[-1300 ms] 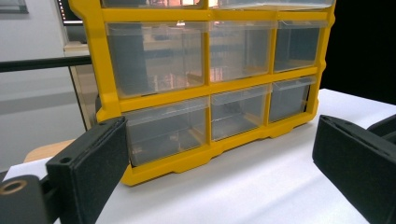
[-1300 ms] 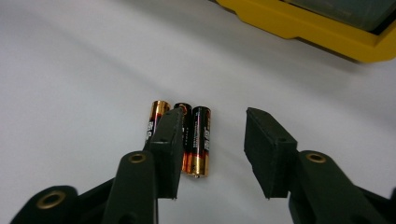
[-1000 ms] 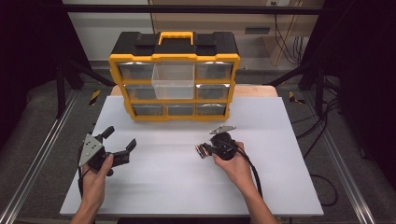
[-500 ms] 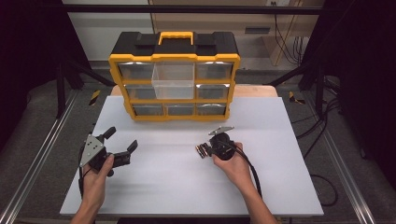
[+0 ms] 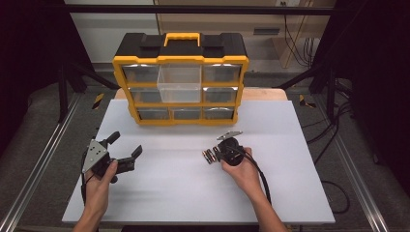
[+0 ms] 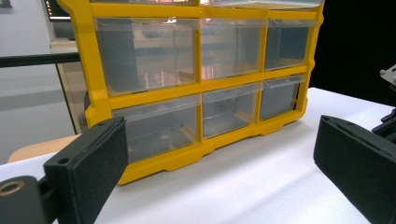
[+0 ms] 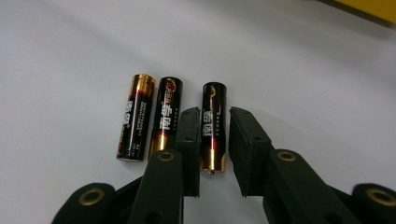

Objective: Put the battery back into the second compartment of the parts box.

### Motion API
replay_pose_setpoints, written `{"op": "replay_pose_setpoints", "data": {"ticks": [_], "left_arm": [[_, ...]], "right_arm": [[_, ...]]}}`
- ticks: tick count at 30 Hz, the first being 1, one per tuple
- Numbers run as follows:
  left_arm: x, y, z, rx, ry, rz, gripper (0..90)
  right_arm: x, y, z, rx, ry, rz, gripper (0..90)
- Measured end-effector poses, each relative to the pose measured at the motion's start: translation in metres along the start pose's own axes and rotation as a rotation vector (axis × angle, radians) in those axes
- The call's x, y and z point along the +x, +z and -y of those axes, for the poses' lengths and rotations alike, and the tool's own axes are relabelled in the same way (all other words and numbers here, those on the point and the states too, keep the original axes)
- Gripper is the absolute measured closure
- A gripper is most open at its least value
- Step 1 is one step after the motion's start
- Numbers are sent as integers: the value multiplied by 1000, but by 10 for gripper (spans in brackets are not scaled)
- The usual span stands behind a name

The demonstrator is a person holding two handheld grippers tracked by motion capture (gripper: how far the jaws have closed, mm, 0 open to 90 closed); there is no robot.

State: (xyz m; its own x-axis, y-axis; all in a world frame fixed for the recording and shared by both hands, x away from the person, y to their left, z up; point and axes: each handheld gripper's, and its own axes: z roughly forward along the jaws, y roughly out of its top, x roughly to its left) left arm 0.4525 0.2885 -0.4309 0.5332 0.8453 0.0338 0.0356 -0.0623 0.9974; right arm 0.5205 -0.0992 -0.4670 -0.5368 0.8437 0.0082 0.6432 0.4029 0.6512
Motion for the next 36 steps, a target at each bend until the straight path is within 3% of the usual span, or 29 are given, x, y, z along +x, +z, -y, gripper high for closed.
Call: {"op": "replay_pose_setpoints", "data": {"ticks": [13,17,20,23,27,28,33,36], "left_arm": [[0,0,0,2,3,-3,30],[0,0,0,2,3,-1,30],[0,0,0,2,4,-1,30],[1,0,0,3,3,-4,30],[1,0,0,3,0,-4,30],[1,0,0,3,0,-2,30],[0,0,0,5,5,4,30],[0,1,0,6,1,4,30]], "right_arm": [[0,3,3,1,-38,33,770],[-2,3,2,-6,-53,22,771],[-2,2,3,-9,-22,13,772],[-5,1,2,-30,-34,20,771],[-6,-4,1,-44,-3,8,772],[-8,-4,2,-53,-20,13,772],[-13,-11,1,-81,12,4,772],[-17,-16,1,-115,6,7,772]]}}
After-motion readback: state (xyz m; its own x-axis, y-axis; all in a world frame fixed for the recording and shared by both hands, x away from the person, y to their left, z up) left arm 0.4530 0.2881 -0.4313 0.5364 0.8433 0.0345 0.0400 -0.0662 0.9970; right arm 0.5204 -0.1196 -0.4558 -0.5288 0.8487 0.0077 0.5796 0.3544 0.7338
